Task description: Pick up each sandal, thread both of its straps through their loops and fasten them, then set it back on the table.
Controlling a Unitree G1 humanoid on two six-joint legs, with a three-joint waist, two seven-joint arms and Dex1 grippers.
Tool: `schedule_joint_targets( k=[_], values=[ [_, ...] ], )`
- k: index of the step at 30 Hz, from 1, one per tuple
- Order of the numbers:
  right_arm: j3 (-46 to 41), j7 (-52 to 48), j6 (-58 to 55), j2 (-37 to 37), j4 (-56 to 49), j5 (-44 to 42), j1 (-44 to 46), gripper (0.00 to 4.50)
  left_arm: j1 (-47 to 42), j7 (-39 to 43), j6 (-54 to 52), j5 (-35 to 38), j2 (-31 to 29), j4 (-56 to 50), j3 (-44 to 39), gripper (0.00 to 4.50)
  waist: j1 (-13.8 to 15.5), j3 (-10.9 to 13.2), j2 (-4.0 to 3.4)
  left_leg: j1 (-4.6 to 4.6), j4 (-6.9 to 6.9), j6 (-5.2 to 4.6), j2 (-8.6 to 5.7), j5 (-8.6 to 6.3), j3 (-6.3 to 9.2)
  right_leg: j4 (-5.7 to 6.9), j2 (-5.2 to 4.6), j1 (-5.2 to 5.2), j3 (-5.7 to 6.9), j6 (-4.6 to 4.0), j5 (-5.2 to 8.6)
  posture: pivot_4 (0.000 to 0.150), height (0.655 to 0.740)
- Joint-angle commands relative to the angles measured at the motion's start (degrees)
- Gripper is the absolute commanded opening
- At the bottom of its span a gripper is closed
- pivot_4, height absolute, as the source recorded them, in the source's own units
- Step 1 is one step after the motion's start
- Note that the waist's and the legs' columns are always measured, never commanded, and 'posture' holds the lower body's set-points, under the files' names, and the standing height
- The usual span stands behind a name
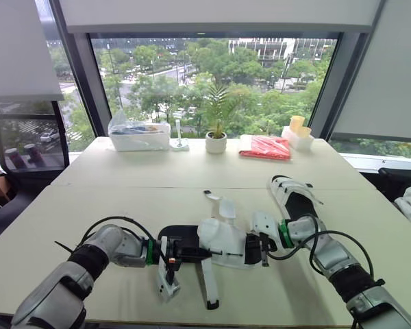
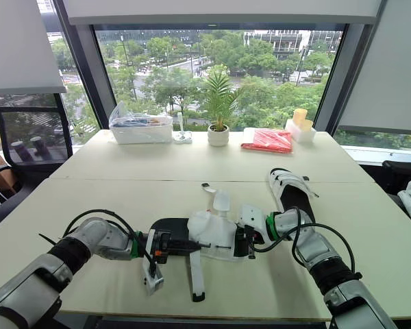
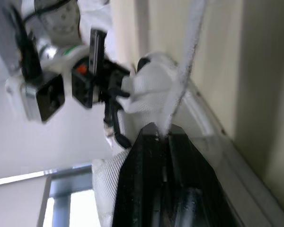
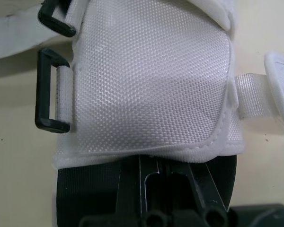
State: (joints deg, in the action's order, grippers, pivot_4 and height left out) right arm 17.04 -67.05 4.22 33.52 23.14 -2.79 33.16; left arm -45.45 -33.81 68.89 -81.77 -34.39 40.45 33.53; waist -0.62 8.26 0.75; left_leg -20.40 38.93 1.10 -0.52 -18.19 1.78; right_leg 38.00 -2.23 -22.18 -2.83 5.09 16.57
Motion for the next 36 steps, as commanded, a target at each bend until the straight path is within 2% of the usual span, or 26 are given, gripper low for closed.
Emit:
schedule_joint_targets(
  k=[1, 6, 9, 13, 16, 17, 19, 20, 21, 22, 23, 25, 28, 31, 36],
  values=[
    [1.71, 0.89, -1.15, 0.13, 3.42, 3.79, -0.94, 0.0, -2.66, -2.89, -0.66, 5.62, -0.28, 3.19, 0.14, 1.89, 0.03, 0.0, 0.0, -0.02, 0.0, 0.0, 0.0, 0.0, -0.01, 0.0, -0.07, -0.03, 0.08, 0.0, 0.0, 0.15, 0.74],
    [1.86, 0.86, -0.85, -0.08, 3.91, 3.97, -0.63, 0.0, -2.99, -3.12, 4.22, 11.85, -2.45, 4.61, 0.44, 4.23, -0.09, 0.01, 0.02, -0.02, -0.03, 0.0, -0.01, 0.0, -0.03, 0.0, -0.16, -0.05, 0.21, 0.0, 0.0, 0.15, 0.74],
    [1.88, 0.73, -0.75, -0.16, 3.91, 4.0, -0.61, 0.0, -3.04, 1.28, 11.82, 17.38, -3.61, 8.41, 1.77, 4.23, -0.18, 0.01, 0.01, -0.02, -0.12, 0.0, -0.01, 0.0, -0.06, 0.0, -0.21, -0.13, 0.29, -0.01, 0.0, 0.15, 0.74],
    [1.89, 0.5, -0.63, -0.07, 3.6, 3.94, -0.8, 0.0, -4.47, 13.5, 20.71, 30.54, -3.44, 23.92, 3.4, 4.23, -0.19, 0.01, 0.02, -0.01, -0.19, 0.0, -0.01, 0.0, -0.12, -0.04, -0.31, -0.18, 0.42, -0.02, 0.0, 0.15, 0.74],
    [1.91, 0.36, -0.56, -0.03, 3.63, 3.93, -0.84, 0.0, -5.71, 21.82, 23.49, 39.43, -2.18, 33.36, 3.67, 4.23, -0.17, 0.02, 0.03, -0.03, -0.2, 0.0, -0.01, 0.0, -0.13, -0.05, -0.34, -0.2, 0.46, -0.02, 0.01, 0.15, 0.74],
    [1.9, 0.24, -0.47, 0.03, 3.74, 3.93, -0.81, 0.0, -7.35, 28.97, 23.61, 40.06, 0.21, 41.88, -1.8, 4.23, -0.18, 0.02, 0.03, -0.03, -0.2, 0.0, -0.01, 0.0, -0.13, -0.05, -0.35, -0.19, 0.46, -0.03, 0.01, 0.15, 0.74],
    [1.82, 0.07, -0.38, 0.13, 3.77, 3.95, -0.87, 0.0, -14.78, 45.49, 23.61, 35.57, 4.05, 66.17, -17.78, 4.23, 0.02, 0.03, 0.14, -0.02, -0.17, 0.0, -0.02, 0.0, -0.13, -0.07, -0.36, -0.15, 0.56, -0.03, 0.01, 0.15, 0.74],
    [1.84, -0.04, -0.26, 0.18, 3.87, 4.03, -0.85, 0.0, -17.48, 62.21, 16.31, 38.58, 4.93, 74.32, -30.22, 4.23, 0.1, 0.03, 0.2, -0.08, -0.14, 0.0, -0.05, 0.0, -0.11, -0.11, -0.32, -0.16, 0.79, -0.03, 0.01, 0.15, 0.74],
    [1.83, -0.1, -0.19, 0.2, 3.93, 4.09, -0.85, 0.0, -19.57, 80.62, 1.96, 44.54, 5.16, 78.01, -40.4, 4.23, 0.0, 0.02, 0.17, -0.08, -0.08, -0.01, -0.07, 0.0, -0.08, -0.12, -0.35, -0.11, 1.03, -0.03, 0.01, 0.15, 0.74],
    [1.85, -0.16, -0.13, 0.22, 3.92, 4.14, -0.88, 0.0, -20.73, 95.11, -10.23, 49.71, 5.13, 79.1, -48.48, 4.23, 0.01, -0.02, 0.12, -0.09, -0.07, -0.01, -0.26, 0.0, -0.22, -0.16, -0.29, -0.04, 1.4, -0.04, 0.01, 0.15, 0.74],
    [1.89, -0.2, -0.07, 0.22, 3.93, 4.2, -0.89, 0.0, -22.03, 105.82, -21.52, 53.15, 4.93, 79.55, -53.84, 4.23, 0.01, -0.04, 0.08, -0.09, -0.07, -0.02, -0.47, 0.01, -0.2, -0.17, -0.31, 0.01, 1.53, -0.04, 0.03, 0.15, 0.74],
    [1.93, -0.23, -0.14, 0.2, 3.51, 4.26, -1.14, 0.0, -24.46, 116.77, -38.62, 55.17, 4.37, 79.55, -57.02, 4.23, -0.52, 0.0, 0.04, -0.01, -0.08, -0.06, -0.51, 0.03, -0.02, -0.18, -0.31, 0.17, 1.65, -0.02, 0.05, 0.15, 0.74],
    [2.02, -0.23, -0.43, 0.15, 2.83, 4.27, -1.53, 0.0, -26.94, 124.79, -55.28, 54.99, 4.7, 79.55, -57.77, 4.23, -0.72, -0.01, 0.03, -0.06, -0.1, -0.15, -0.53, -0.02, 0.2, -0.1, -0.34, 0.12, 1.64, 0.17, 0.16, 0.15, 0.74],
    [2.0, -0.32, -0.92, 0.25, 1.76, 4.17, -2.17, 0.0, -28.49, 126.31, -65.97, 51.34, 4.81, 79.55, -61.95, 4.23, -1.0, -0.01, 0.03, -0.1, -0.11, -0.3, -0.52, -0.1, 0.23, -0.05, -0.42, -0.05, 1.64, 0.24, 0.2, 0.15, 0.74],
    [1.87, -0.34, -1.87, 0.62, -0.23, 4.0, -3.36, 0.0, -28.37, 126.31, -73.49, 39.9, 3.54, 79.55, -71.03, 4.23, -1.37, 0.0, 0.05, -0.12, -0.18, -0.35, -0.41, -0.13, 0.23, -0.07, -0.55, -0.09, 1.64, 0.31, 0.24, 0.15, 0.74]
  ],
)
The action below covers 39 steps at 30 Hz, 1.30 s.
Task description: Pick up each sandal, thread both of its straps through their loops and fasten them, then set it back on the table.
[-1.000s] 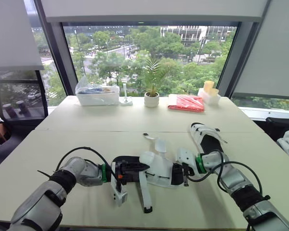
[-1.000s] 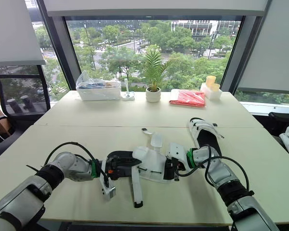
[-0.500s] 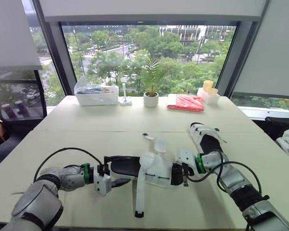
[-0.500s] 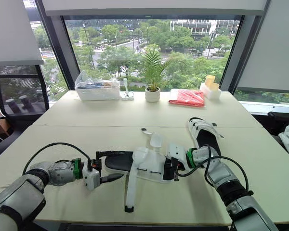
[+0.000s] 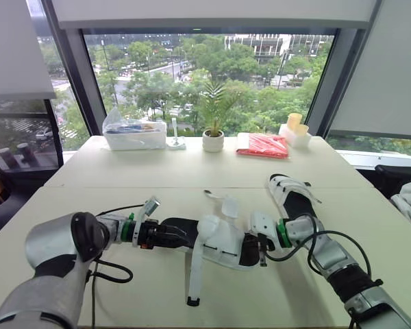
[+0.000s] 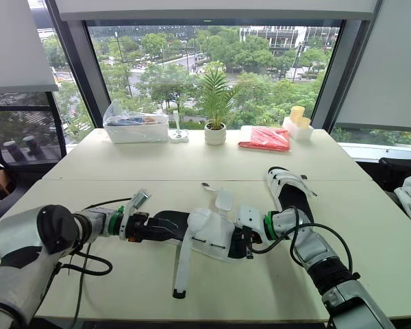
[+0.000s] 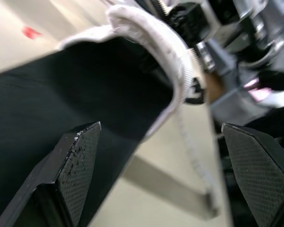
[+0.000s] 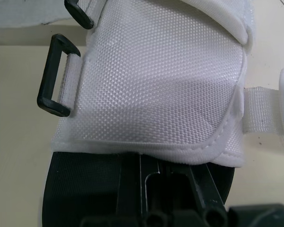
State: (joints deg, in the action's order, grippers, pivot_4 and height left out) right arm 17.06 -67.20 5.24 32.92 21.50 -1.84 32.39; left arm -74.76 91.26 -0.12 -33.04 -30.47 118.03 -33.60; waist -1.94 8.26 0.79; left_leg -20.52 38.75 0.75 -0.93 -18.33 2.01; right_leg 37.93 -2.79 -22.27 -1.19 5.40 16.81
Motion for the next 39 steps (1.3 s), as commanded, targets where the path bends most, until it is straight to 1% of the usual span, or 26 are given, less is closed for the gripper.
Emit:
schedule_joint_targets(
  k=[1, 4, 8, 10, 12, 15, 18, 21, 22, 23, 24, 26, 28, 30, 32, 34, 35, 37, 39],
  values=[
    [1.82, -0.19, -3.15, 1.28, 0.98, 2.99, -2.76, 0.0, 1.4, 1.24, -4.89, -11.45, -0.78, 1.97, -5.66, 4.23, -0.11, 0.0, 0.0, 0.0, -0.02, 0.0, 0.0, 0.0, 0.0, 0.0, -0.02, -0.01, 0.0, 0.0, 0.0, 0.15, 0.74],
    [1.73, -0.06, -3.95, 1.4, -0.48, 2.8, -3.45, 0.0, 2.52, 1.24, -5.14, -16.08, -2.09, 1.97, -10.52, 4.23, -0.22, 0.0, 0.0, 0.05, -0.21, 0.01, -0.03, 0.0, -0.06, -0.02, -0.12, -0.09, 0.0, 0.0, 0.0, 0.15, 0.74],
    [1.4, 0.1, -4.88, 1.61, -2.43, 2.64, -4.67, 0.0, 1.63, 1.24, -9.76, -18.2, -3.34, 1.97, -17.0, 4.23, -0.25, -0.01, 0.01, 0.06, -0.62, 0.03, -0.14, 0.01, -0.14, -0.03, -0.46, -0.32, 0.06, 0.01, 0.0, 0.15, 0.74],
    [1.17, 0.04, -5.13, 2.1, -3.77, 2.57, -5.76, 0.0, 1.38, 1.24, -10.35, -18.97, -3.65, 1.97, -19.31, 4.23, -0.2, 0.0, 0.01, 0.02, -0.7, 0.03, -0.17, 0.01, -0.15, -0.02, -0.59, -0.4, 0.17, 0.01, 0.0, 0.15, 0.74],
    [0.93, -0.07, -5.25, 2.72, -4.95, 2.43, -6.8, 0.0, 0.5, 1.24, -7.87, -16.49, -4.05, 1.97, -19.5, 4.23, 0.02, 0.0, 0.01, -0.03, -0.74, 0.03, -0.22, 0.01, -0.15, -0.03, -0.74, -0.46, 0.3, 0.02, 0.0, 0.15, 0.74],
    [0.18, -0.13, -5.67, 3.9, -7.04, 1.94, -8.76, 0.0, -1.58, -0.16, 0.1, -10.07, -4.07, 1.97, -18.25, 4.23, 0.77, 0.03, 0.04, -0.26, -0.74, 0.06, -0.27, 0.01, -0.18, -0.08, -0.88, -0.64, 0.34, 0.03, -0.01, 0.15, 0.74],
    [-1.0, 0.07, -6.5, 5.36, -10.33, 1.24, -11.57, 0.0, -4.85, -9.99, 9.37, -3.13, -2.53, 1.97, -19.16, 4.23, 1.96, 0.03, 0.07, -0.9, -0.62, 0.21, -0.27, 0.09, -0.13, -0.07, -0.98, -1.21, 0.36, 0.02, -0.02, 0.15, 0.74],
    [-2.02, 0.55, -7.78, 6.47, -13.37, 0.66, -14.04, 0.0, -6.93, -20.28, 19.21, 2.66, 0.26, 1.07, -18.37, 4.23, 2.92, 0.03, 0.07, -0.99, -0.63, 0.26, -0.32, 0.09, -0.12, -0.11, -1.04, -1.28, 0.38, 0.02, -0.03, 0.15, 0.74],
    [-2.27, 0.8, -8.23, 6.71, -14.12, 0.67, -14.6, 0.0, -6.68, -25.47, 21.12, 5.85, 2.94, -3.19, -18.04, 4.23, 3.05, 0.03, 0.06, -1.0, -0.66, 0.26, -0.34, 0.08, -0.12, -0.19, -1.06, -1.25, 0.39, 0.02, -0.03, 0.15, 0.74],
    [-2.63, 1.15, -9.07, 6.8, -14.86, 0.53, -15.0, 0.0, -5.4, -31.39, 22.12, 9.01, 7.25, -10.86, -17.16, 4.23, 3.14, 0.02, 0.06, -1.0, -0.68, 0.24, -0.37, 0.08, -0.12, -0.29, -1.08, -1.21, 0.4, 0.03, -0.03, 0.15, 0.74],
    [-3.1, 1.33, -9.39, 7.13, -15.49, 0.28, -15.69, 0.0, -4.33, -35.43, 22.89, 11.43, 10.6, -16.31, -16.13, 4.23, 3.26, 0.03, 0.06, -1.0, -0.69, 0.23, -0.38, 0.06, -0.12, -0.37, -1.11, -1.15, 0.4, 0.03, -0.03, 0.15, 0.74],
    [-3.53, 1.84, -10.32, 7.37, -16.41, 0.23, -15.92, 0.0, -1.54, -49.33, 20.0, 15.48, 18.08, -30.08, -13.6, 4.23, 3.34, 0.02, 0.07, -1.05, -0.69, 0.22, -0.39, 0.06, -0.14, -0.66, -1.13, -1.05, 0.38, 0.07, -0.05, 0.15, 0.74],
    [-3.75, 2.29, -10.91, 7.47, -17.09, 0.18, -16.14, 0.0, 0.3, -56.75, 17.36, 18.98, 22.28, -38.38, -11.35, 4.23, 3.2, 0.02, 0.08, -1.09, -0.69, 0.24, -0.39, 0.07, -0.2, -0.7, -1.13, -1.1, 0.33, 0.2, -0.13, 0.15, 0.74],
    [-3.81, 2.97, -11.64, 7.12, -17.75, 0.04, -16.21, 0.0, 0.35, -63.51, 14.49, 21.91, 25.03, -41.87, -9.35, 4.23, 2.82, 0.03, 0.09, -1.29, -0.67, 0.46, -0.39, 0.19, -0.22, -0.7, -1.09, -1.31, 0.32, 0.24, -0.15, 0.15, 0.74],
    [-3.54, 3.52, -12.77, 6.9, -19.38, -0.06, -16.46, 0.0, -0.61, -69.9, 12.46, 25.05, 26.47, -43.4, -8.16, 4.23, 2.79, 0.02, 0.1, -1.59, -0.61, 0.49, -0.39, 0.22, -0.22, -0.66, -1.05, -1.59, 0.33, 0.26, -0.16, 0.15, 0.74],
    [-3.19, 3.66, -13.37, 6.73, -20.62, -0.09, -16.31, 0.0, -2.96, -69.08, 6.79, 31.06, 27.48, -43.76, -9.29, 4.23, 2.82, 0.02, 0.11, -1.79, -0.51, 0.52, -0.4, 0.24, -0.23, -0.61, -1.03, -1.78, 0.34, 0.27, -0.17, 0.15, 0.74],
    [-3.0, 3.76, -13.34, 6.7, -20.87, 0.12, -16.13, 0.0, -4.18, -66.09, 1.48, 35.21, 27.59, -43.66, -10.77, 4.23, 2.84, 0.02, 0.12, -1.82, -0.49, 0.54, -0.4, 0.26, -0.23, -0.61, -1.01, -1.81, 0.37, 0.27, -0.17, 0.15, 0.74],
    [-2.95, 3.79, -13.3, 6.87, -21.26, 0.27, -15.96, 0.0, -5.5, -56.31, -10.9, 41.53, 26.9, -43.64, -11.48, 4.23, 2.76, 0.02, 0.12, -1.84, -0.45, 0.54, -0.43, 0.27, -0.23, -0.61, -0.92, -1.79, 0.43, 0.27, -0.17, 0.15, 0.74],
    [-2.79, 3.74, -13.75, 6.8, -21.71, 0.18, -15.55, 0.0, -4.96, -43.32, -23.65, 43.71, 24.3, -44.81, -7.79, 4.23, 2.55, 0.02, 0.11, -1.84, -0.44, 0.53, -0.48, 0.29, -0.23, -0.61, -0.86, -1.77, 0.46, 0.27, -0.17, 0.15, 0.74]
  ],
)
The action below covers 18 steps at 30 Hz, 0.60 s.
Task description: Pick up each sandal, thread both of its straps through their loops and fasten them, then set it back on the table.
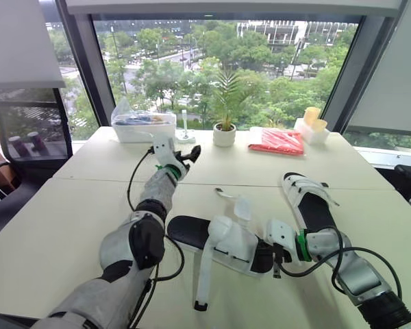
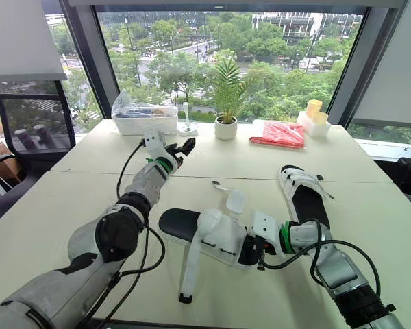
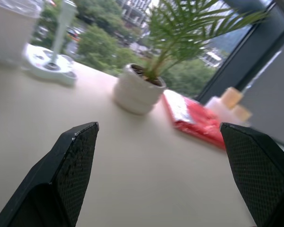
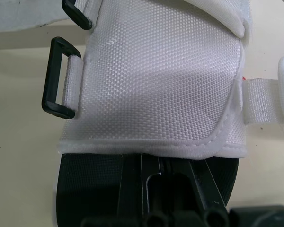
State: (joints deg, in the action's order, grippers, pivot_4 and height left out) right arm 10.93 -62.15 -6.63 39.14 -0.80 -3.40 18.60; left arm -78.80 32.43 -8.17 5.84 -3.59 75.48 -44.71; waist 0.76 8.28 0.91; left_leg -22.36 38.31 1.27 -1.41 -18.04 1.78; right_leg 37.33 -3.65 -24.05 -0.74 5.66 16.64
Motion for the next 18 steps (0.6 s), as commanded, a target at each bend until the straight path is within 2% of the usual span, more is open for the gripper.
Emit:
schedule_joint_targets(
  k=[1, 2, 4, 8, 12, 15, 18],
  values=[
    [3.64, -1.23, -1.85, 0.48, 0.48, 1.93, -1.64, 0.0, 0.01, 22.13, -21.41, 4.63, -4.19, -3.34, 6.58, 4.23, -0.44, -0.02, -0.04, 0.01, 0.0, 0.0, -0.01, 0.0, -0.02, 0.0, 0.02, 0.0, 0.01, 0.0, 0.0, 0.15, 0.74],
    [3.95, -1.2, -1.71, 0.55, 0.32, 2.07, -1.64, 0.0, 1.58, 29.16, -27.06, 3.93, -5.82, -5.32, 10.95, 4.23, -0.79, -0.02, -0.07, 0.04, -0.02, 0.0, -0.07, 0.0, -0.03, 0.03, 0.06, 0.01, 0.01, 0.0, 0.0, 0.15, 0.74],
    [4.45, -0.91, -1.83, 0.59, -0.22, 2.15, -1.74, 0.0, 4.84, 37.34, -34.82, 3.87, -8.11, -10.07, 17.95, 4.23, -1.86, -0.03, -0.09, 0.1, -0.07, 0.01, -0.12, 0.01, -0.01, 0.11, 0.12, 0.01, 0.01, 0.0, 0.0, 0.15, 0.74],
    [4.47, -0.81, -2.48, 0.48, -2.18, 1.15, -2.1, 0.0, 20.57, 52.21, -52.87, 7.13, -16.99, -34.28, 37.11, 4.23, -3.14, -0.03, -0.14, 0.22, -0.09, 0.08, 0.08, 0.05, 0.02, 0.28, 0.15, 0.0, -0.06, -0.01, 0.01, 0.15, 0.74],
    [4.9, -0.1, -2.13, -0.14, -2.11, 1.48, -2.54, 0.0, 33.16, 55.38, -64.66, 16.23, -26.35, -56.23, 43.77, 4.23, -2.85, 0.01, -0.04, 0.21, -0.02, 0.16, 0.18, 0.1, 0.11, 0.36, 0.04, 0.0, -0.23, -0.03, 0.01, 0.15, 0.74],
    [5.0, 0.04, -2.24, -0.71, -2.22, 1.32, -2.56, 0.0, 41.03, 55.01, -62.76, 18.67, -31.86, -67.77, 46.8, 4.23, -2.04, 0.0, -0.05, 0.27, 0.11, 0.23, 0.19, 0.13, 0.19, 0.28, -0.01, 0.2, -0.28, -0.08, 0.0, 0.15, 0.74],
    [5.44, -0.06, -1.99, -1.23, -2.19, 1.51, -2.59, 0.0, 45.89, 51.98, -59.27, 20.17, -32.83, -74.07, 47.67, 4.23, -1.63, -0.01, -0.1, 1.13, -0.16, -0.11, 0.22, -0.07, 0.16, -0.06, -0.03, 1.06, -0.33, -0.17, 0.03, 0.15, 0.74]
  ],
)
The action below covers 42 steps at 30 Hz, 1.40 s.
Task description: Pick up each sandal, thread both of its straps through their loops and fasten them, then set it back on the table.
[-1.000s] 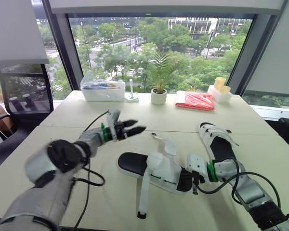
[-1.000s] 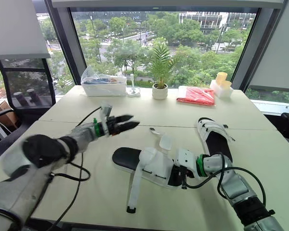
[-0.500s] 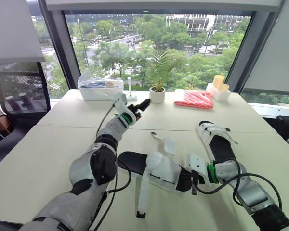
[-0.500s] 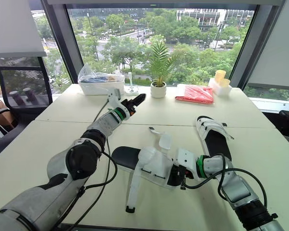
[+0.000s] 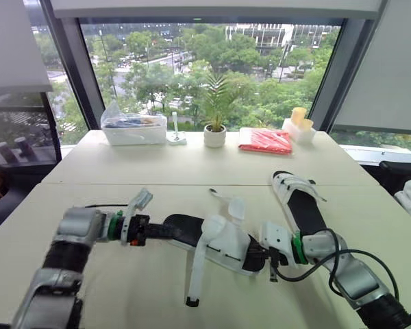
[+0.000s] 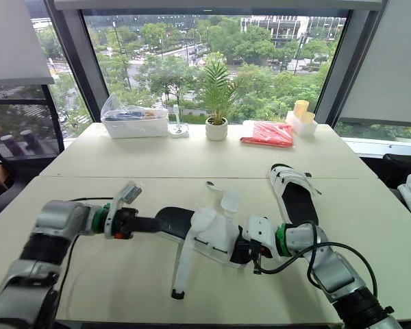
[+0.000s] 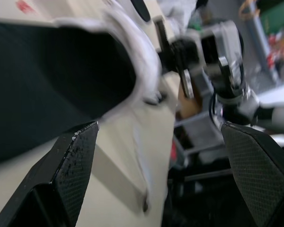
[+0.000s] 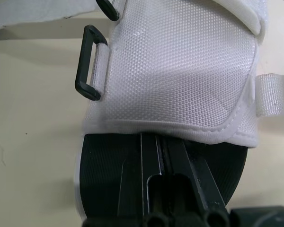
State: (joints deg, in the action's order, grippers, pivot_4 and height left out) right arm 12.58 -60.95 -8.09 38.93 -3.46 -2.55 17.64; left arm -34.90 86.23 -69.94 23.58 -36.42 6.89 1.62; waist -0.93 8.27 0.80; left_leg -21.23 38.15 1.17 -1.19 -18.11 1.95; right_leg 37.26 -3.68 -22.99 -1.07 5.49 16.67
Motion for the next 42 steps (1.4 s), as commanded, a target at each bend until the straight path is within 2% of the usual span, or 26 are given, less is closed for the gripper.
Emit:
schedule_joint_targets(
  k=[1, 6, 13, 17, 19, 21, 27, 32, 37, 40, 42],
  values=[
    [4.03, -1.18, -0.39, -1.26, 0.65, 0.89, -1.61, 0.0, 2.99, -2.98, 3.11, 2.89, 0.32, -6.89, 1.71, 4.23, 0.14, -0.01, 0.01, 0.05, 0.0, -0.06, 0.01, -0.04, 0.0, 0.0, 0.0, 0.06, 0.01, -0.04, 0.0, 0.15, 0.74],
    [4.43, -1.29, -0.36, -2.15, 1.02, 1.22, -1.14, 0.0, 7.83, -9.79, 12.64, 0.08, 2.69, -10.66, 6.58, 4.23, -0.04, -0.02, 0.0, 0.0, 0.01, -0.06, 0.03, -0.04, 0.0, 0.0, 0.0, 0.0, 0.02, -0.09, -0.04, 0.15, 0.74],
    [4.18, -2.0, -0.44, -1.99, 1.61, 1.3, 0.13, 0.0, 8.07, -13.59, 23.09, -2.39, 4.25, -4.5, 10.11, 4.23, -0.13, -0.02, 0.0, -0.05, 0.01, -0.05, 0.06, -0.03, -0.03, 0.04, 0.07, -0.12, 0.01, -0.1, -0.04, 0.15, 0.74],
    [4.2, -2.26, -0.2, -1.98, 2.22, 1.54, 0.66, 0.0, 7.26, -14.81, 24.44, -1.78, 5.75, -1.72, 10.5, 4.23, 0.08, -0.02, 0.0, -0.05, 0.04, -0.06, 0.06, -0.03, -0.04, 0.03, 0.07, -0.09, 0.02, -0.1, -0.05, 0.15, 0.74],
    [4.21, -2.4, -0.15, -1.99, 2.53, 1.61, 0.93, 0.0, 6.87, -14.65, 23.37, -0.44, 6.36, -1.37, 10.28, 3.72, 0.05, -0.02, 0.0, -0.04, 0.05, -0.06, 0.05, -0.03, -0.04, 0.04, 0.07, -0.07, 0.02, -0.1, -0.05, 0.15, 0.74],
    [4.25, -2.53, -0.01, -1.94, 2.91, 1.68, 1.21, 0.0, 6.68, -13.65, 21.31, 1.16, 6.33, -1.67, 10.19, 2.99, -0.12, -0.02, 0.0, -0.05, 0.06, -0.07, 0.05, -0.03, -0.04, 0.05, 0.08, -0.08, 0.02, -0.1, -0.05, 0.15, 0.74],
    [4.34, -2.78, 0.9, -1.75, 4.37, 1.84, 1.79, 0.0, 7.35, -9.21, 13.45, 6.79, 3.14, -6.17, 11.61, 0.02, -0.19, -0.02, 0.01, -0.06, 0.06, -0.07, 0.07, -0.03, -0.04, 0.09, 0.12, -0.11, 0.02, -0.1, -0.05, 0.15, 0.74],
    [4.42, -2.79, 1.5, -1.86, 5.21, 2.19, 2.19, 0.0, 3.66, -10.43, 6.22, 12.86, 4.09, -5.84, 7.53, 0.02, -0.07, -0.02, 0.01, -0.04, 0.08, -0.07, 0.06, -0.03, -0.04, 0.1, 0.11, -0.07, 0.02, -0.1, -0.05, 0.15, 0.74],
    [4.49, -2.72, 2.04, -1.83, 5.72, 2.54, 2.39, 0.0, -7.14, -11.41, 0.8, 18.11, 7.43, 2.4, 2.71, 0.02, -0.1, -0.01, 0.02, -0.04, 0.14, -0.08, 0.05, -0.02, -0.04, 0.17, 0.14, -0.08, 0.05, -0.1, -0.05, 0.15, 0.74],
    [4.4, -2.54, 2.15, -1.8, 5.8, 2.7, 2.44, 0.0, -15.14, -9.69, 2.5, 17.34, 9.82, 11.3, 2.87, 0.02, -0.1, -0.02, 0.03, -0.04, 0.18, -0.08, 0.02, -0.02, -0.04, 0.2, 0.18, -0.07, 0.09, -0.09, -0.05, 0.15, 0.74],
    [4.41, -2.48, 2.16, -1.86, 5.84, 2.79, 2.47, 0.0, -17.49, -7.86, 5.0, 15.7, 10.3, 14.68, 4.68, 0.02, -0.32, -0.02, 0.02, -0.02, 0.17, -0.08, 0.01, -0.02, -0.07, 0.2, 0.2, -0.07, 0.09, -0.09, -0.05, 0.15, 0.74]
  ],
)
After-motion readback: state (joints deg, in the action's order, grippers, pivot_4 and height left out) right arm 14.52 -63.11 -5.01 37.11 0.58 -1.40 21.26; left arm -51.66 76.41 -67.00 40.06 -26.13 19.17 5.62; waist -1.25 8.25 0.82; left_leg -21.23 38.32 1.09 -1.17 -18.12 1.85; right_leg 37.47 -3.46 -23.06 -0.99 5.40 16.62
